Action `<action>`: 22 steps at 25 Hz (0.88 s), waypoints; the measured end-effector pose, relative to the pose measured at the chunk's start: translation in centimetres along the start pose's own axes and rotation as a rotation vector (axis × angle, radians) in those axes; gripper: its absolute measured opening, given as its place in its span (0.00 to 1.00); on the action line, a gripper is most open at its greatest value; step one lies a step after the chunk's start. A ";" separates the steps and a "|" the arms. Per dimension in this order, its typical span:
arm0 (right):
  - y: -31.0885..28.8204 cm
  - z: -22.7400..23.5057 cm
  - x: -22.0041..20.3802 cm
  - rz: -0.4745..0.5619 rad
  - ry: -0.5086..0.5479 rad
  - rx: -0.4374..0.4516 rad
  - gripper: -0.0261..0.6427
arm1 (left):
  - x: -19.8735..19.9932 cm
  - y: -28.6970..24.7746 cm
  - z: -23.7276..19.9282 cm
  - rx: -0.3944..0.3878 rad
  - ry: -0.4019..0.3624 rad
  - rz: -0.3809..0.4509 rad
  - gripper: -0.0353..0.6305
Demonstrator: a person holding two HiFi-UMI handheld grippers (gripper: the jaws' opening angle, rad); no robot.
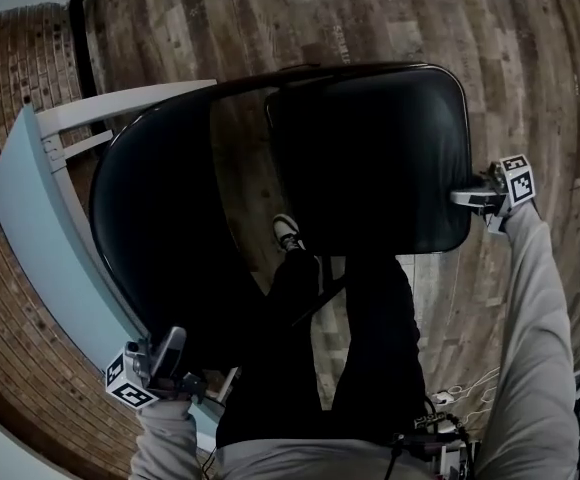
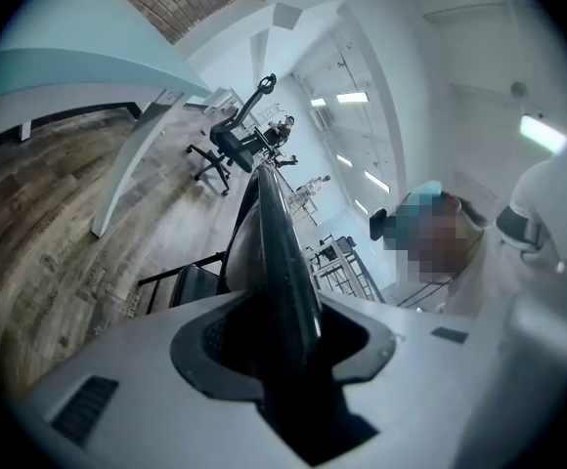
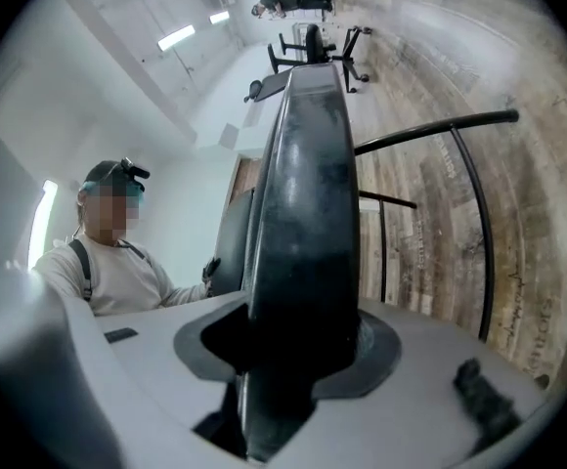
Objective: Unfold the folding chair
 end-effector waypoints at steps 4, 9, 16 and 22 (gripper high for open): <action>2.5 1.5 -0.7 0.149 -0.031 -0.104 0.32 | -0.8 -3.2 2.1 0.048 -0.080 -0.075 0.31; 2.3 1.3 -1.0 0.197 -0.025 -0.137 0.33 | -1.1 -2.8 1.8 0.043 -0.016 -0.030 0.30; 2.6 0.0 -1.3 0.318 -0.012 -0.331 0.42 | -0.5 -3.0 2.3 0.106 -0.057 -0.042 0.30; 9.6 -3.7 -3.6 0.639 0.018 -0.548 0.44 | 1.0 0.3 2.5 0.058 -0.074 0.011 0.47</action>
Point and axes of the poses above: the fingertips, and each gripper's own axes: y backward along the fingers, z to its right, x out of its top, the point moved 7 cm from there along y, backward along the fingers, and after that the axes turned 1 degree about y, right-handed, at the moved point
